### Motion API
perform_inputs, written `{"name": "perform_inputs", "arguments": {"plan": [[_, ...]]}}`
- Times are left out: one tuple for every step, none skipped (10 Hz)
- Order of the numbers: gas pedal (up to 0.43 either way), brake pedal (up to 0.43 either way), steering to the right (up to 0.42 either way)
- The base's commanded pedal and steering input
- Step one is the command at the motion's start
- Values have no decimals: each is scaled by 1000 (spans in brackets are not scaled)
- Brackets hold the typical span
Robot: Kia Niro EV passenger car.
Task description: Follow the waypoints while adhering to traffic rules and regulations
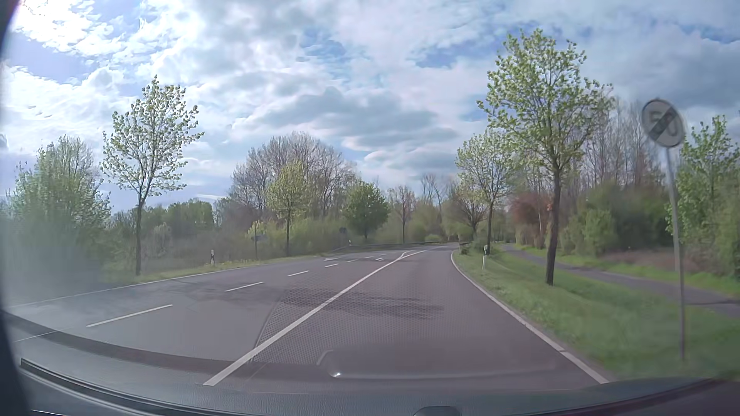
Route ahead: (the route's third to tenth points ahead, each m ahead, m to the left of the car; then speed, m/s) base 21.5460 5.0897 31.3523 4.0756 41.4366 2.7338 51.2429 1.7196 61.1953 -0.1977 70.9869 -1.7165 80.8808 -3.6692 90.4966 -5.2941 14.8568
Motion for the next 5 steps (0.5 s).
{"name": "perform_inputs", "arguments": {"plan": [[220,0,10],[220,0,11],[220,0,14],[228,0,14],[228,0,13]]}}
